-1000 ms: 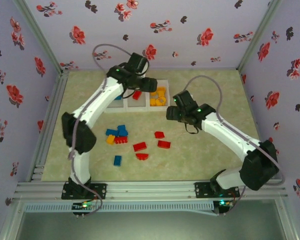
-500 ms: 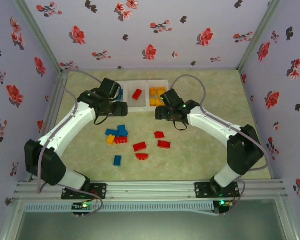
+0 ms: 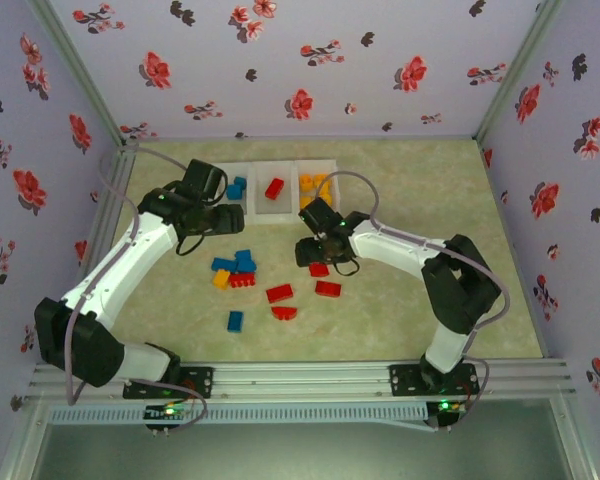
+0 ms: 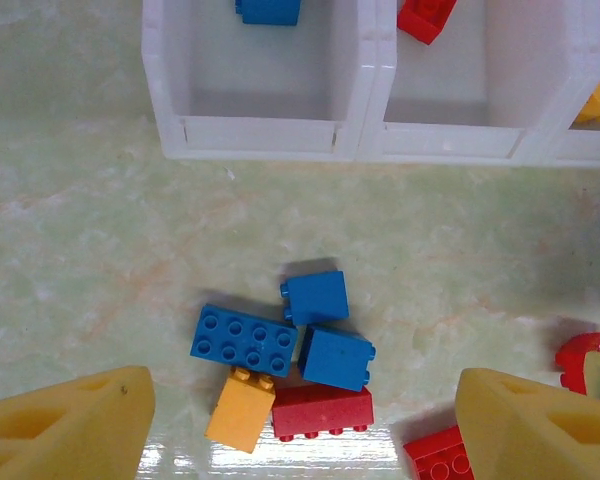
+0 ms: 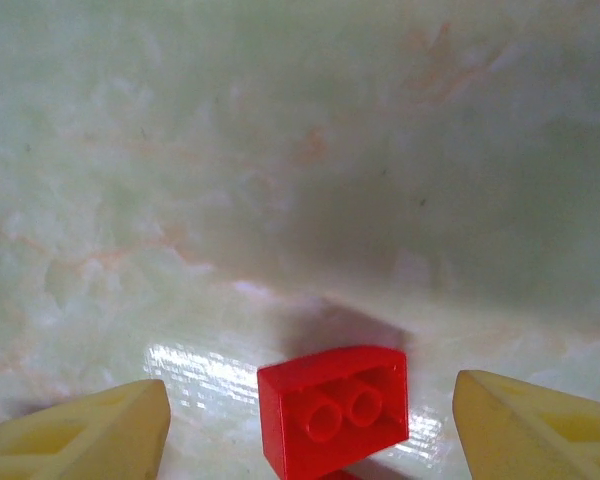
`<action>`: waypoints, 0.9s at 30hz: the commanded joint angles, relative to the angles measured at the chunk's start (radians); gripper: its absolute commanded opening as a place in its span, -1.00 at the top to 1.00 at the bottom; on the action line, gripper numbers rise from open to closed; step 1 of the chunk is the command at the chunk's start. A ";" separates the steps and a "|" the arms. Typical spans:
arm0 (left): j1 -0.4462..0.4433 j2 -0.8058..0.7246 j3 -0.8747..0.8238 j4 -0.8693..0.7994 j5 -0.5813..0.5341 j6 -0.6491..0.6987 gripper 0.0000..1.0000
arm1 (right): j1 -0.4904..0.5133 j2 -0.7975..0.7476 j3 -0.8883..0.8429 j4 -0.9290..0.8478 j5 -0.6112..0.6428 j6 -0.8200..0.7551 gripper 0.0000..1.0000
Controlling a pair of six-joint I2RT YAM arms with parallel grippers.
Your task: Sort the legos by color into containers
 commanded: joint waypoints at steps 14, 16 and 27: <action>0.014 -0.029 -0.023 -0.026 0.011 -0.006 -0.57 | -0.006 0.043 -0.060 0.000 -0.051 -0.017 -0.43; 0.013 -0.029 -0.022 -0.029 0.012 -0.007 -0.57 | -0.011 0.048 -0.065 0.003 -0.051 -0.012 -0.43; 0.016 -0.031 -0.026 -0.033 0.011 -0.010 -0.55 | -0.022 0.099 -0.042 -0.001 -0.043 -0.001 -0.35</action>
